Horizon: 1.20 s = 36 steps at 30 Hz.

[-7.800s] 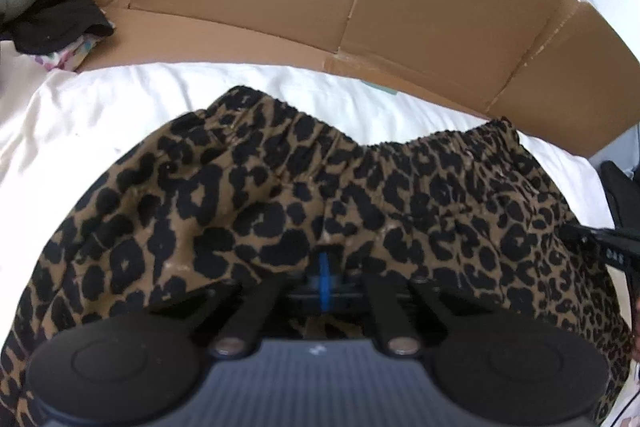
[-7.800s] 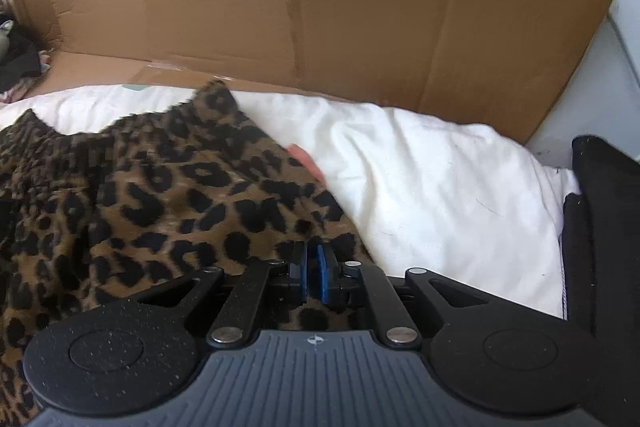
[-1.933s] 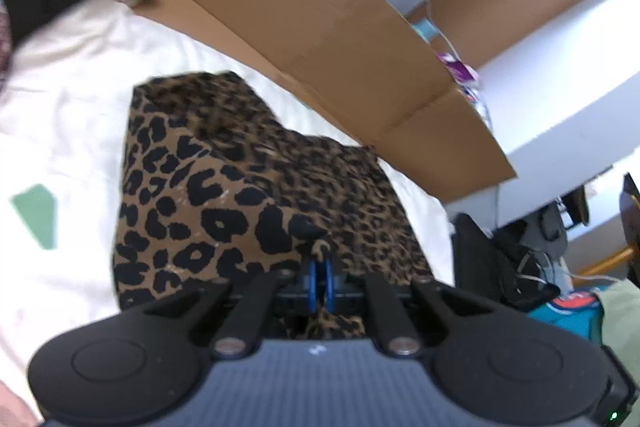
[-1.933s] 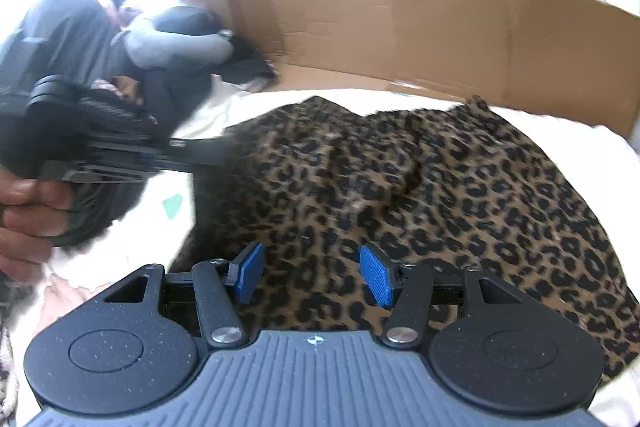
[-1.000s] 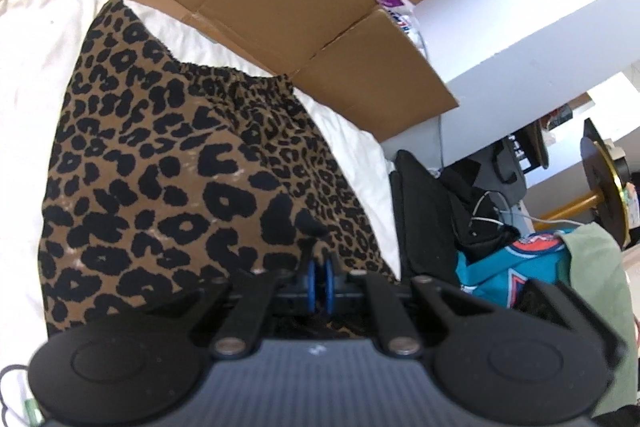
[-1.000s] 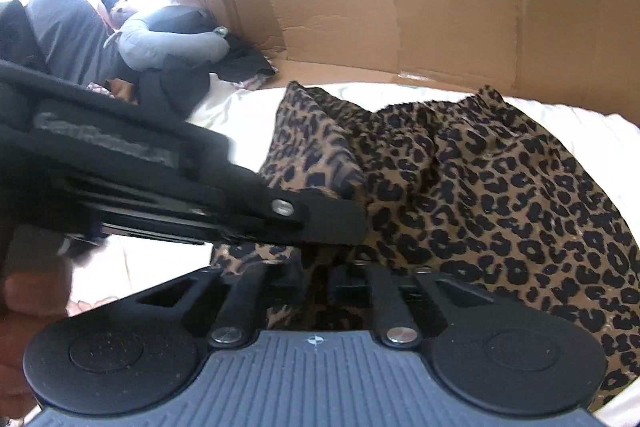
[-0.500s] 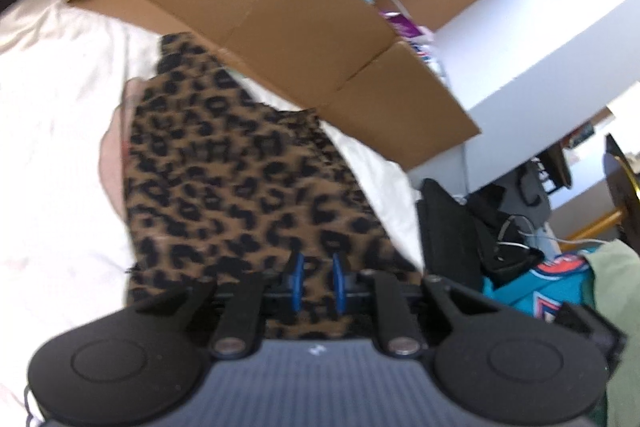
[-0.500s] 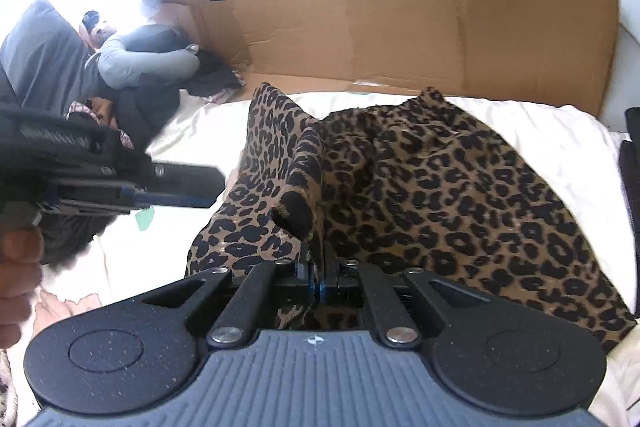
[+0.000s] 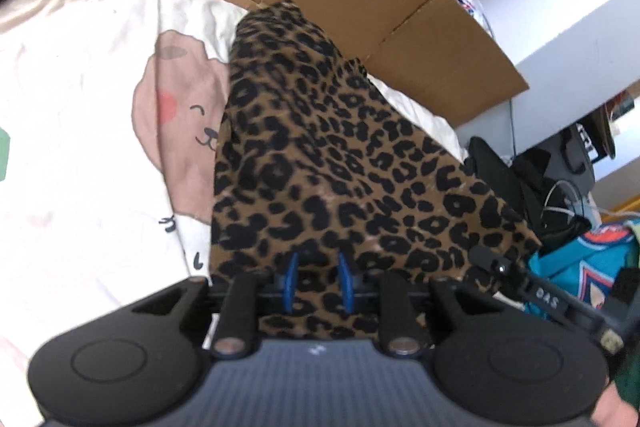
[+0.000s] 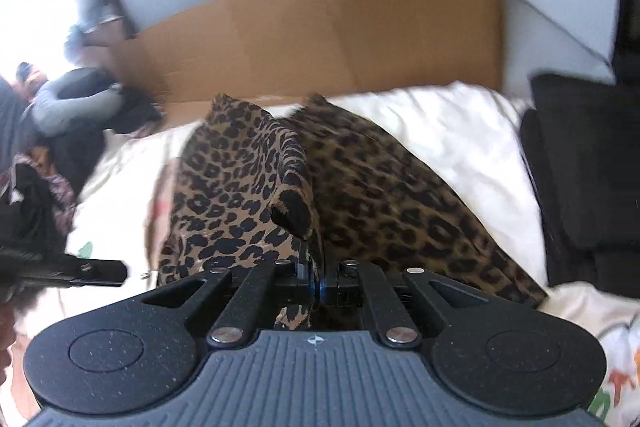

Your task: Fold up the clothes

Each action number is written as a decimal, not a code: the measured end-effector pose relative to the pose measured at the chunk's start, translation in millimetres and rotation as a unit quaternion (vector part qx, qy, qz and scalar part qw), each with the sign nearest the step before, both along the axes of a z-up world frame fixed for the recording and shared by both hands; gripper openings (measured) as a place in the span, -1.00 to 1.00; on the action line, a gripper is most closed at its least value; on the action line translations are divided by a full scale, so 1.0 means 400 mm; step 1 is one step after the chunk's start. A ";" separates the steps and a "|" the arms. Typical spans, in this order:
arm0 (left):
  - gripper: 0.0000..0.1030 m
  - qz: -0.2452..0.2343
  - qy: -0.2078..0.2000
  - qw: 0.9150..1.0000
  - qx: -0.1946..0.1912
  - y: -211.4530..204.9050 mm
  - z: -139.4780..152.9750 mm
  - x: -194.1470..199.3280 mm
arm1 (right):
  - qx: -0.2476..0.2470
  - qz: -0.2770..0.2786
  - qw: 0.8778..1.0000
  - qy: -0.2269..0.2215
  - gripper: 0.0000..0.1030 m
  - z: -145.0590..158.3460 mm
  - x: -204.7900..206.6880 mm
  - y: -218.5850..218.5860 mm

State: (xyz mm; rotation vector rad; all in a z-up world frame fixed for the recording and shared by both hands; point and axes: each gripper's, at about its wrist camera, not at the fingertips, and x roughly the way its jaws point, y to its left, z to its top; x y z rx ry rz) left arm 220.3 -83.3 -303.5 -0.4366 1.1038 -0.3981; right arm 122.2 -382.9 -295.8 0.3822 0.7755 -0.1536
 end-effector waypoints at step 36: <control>-0.49 -0.083 0.013 0.990 0.115 -0.110 0.049 0.151 | 0.126 -0.177 0.976 0.021 -0.52 -0.194 -0.122 -0.226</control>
